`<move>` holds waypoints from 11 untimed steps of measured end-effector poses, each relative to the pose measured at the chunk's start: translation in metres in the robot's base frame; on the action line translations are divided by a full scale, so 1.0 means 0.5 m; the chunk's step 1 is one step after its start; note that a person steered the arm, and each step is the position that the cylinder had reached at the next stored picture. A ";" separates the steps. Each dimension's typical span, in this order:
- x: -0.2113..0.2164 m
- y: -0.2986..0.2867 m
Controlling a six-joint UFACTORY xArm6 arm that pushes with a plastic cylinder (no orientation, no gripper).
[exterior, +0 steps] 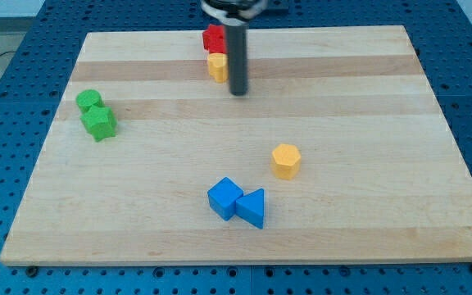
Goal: Move the yellow hexagon bottom to the yellow heart
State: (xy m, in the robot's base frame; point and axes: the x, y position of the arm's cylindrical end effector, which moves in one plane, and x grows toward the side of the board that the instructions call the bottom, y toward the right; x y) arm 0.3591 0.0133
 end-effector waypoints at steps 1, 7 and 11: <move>0.086 0.179; 0.195 -0.113; 0.259 0.054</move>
State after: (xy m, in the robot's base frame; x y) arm 0.4887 0.0403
